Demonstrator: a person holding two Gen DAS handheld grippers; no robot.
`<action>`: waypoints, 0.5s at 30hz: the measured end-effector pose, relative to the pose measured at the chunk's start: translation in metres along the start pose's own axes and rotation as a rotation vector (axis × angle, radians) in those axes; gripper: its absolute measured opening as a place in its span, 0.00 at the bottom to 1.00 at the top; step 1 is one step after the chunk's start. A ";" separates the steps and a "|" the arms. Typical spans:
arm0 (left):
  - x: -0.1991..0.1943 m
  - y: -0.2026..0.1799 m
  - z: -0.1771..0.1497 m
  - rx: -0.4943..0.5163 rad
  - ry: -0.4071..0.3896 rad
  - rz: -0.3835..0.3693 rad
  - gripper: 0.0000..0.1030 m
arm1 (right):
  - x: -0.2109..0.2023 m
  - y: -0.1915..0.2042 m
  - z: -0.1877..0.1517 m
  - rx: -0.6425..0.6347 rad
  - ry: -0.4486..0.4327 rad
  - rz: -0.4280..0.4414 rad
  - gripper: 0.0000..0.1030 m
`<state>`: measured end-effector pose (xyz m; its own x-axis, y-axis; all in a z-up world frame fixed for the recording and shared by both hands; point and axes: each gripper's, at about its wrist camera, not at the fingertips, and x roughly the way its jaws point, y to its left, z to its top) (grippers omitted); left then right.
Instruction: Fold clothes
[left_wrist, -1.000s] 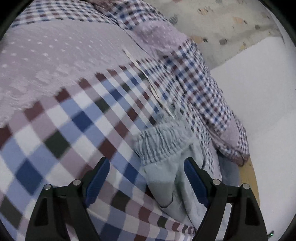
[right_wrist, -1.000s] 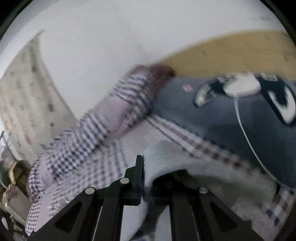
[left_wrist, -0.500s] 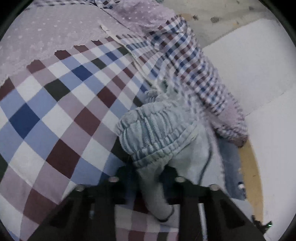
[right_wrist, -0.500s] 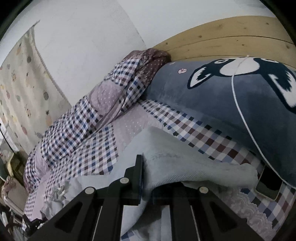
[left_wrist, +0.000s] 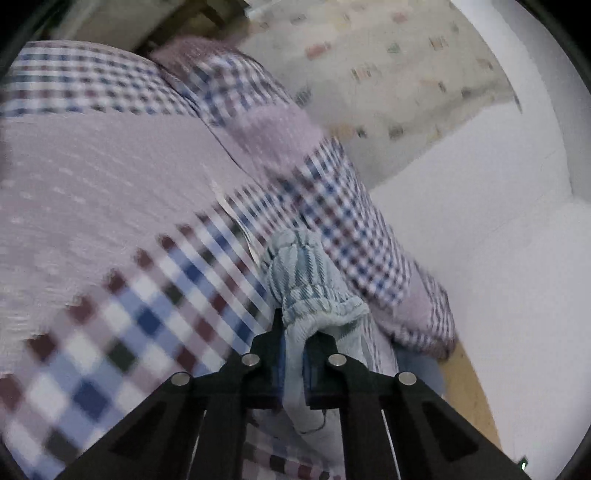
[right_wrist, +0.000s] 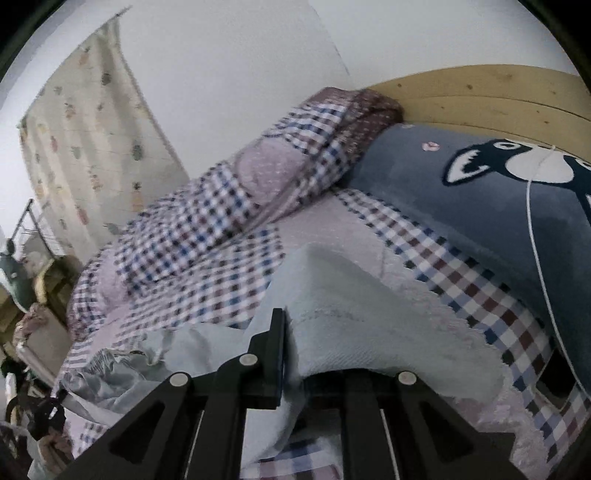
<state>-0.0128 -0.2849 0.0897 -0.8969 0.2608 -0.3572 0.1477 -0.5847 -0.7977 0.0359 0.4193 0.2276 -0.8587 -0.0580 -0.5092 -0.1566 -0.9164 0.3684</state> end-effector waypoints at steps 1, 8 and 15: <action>-0.015 0.006 0.004 -0.016 -0.040 0.012 0.05 | -0.004 0.002 -0.003 0.005 -0.002 0.016 0.06; -0.062 0.049 0.025 -0.081 -0.119 0.108 0.05 | 0.001 0.005 -0.054 -0.022 0.146 0.008 0.09; -0.072 0.064 0.013 -0.071 -0.059 0.226 0.18 | -0.019 0.000 -0.100 -0.070 0.289 -0.066 0.20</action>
<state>0.0554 -0.3507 0.0706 -0.8601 0.0832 -0.5033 0.3743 -0.5674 -0.7334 0.1008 0.3808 0.1589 -0.6721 -0.0987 -0.7338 -0.1647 -0.9463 0.2781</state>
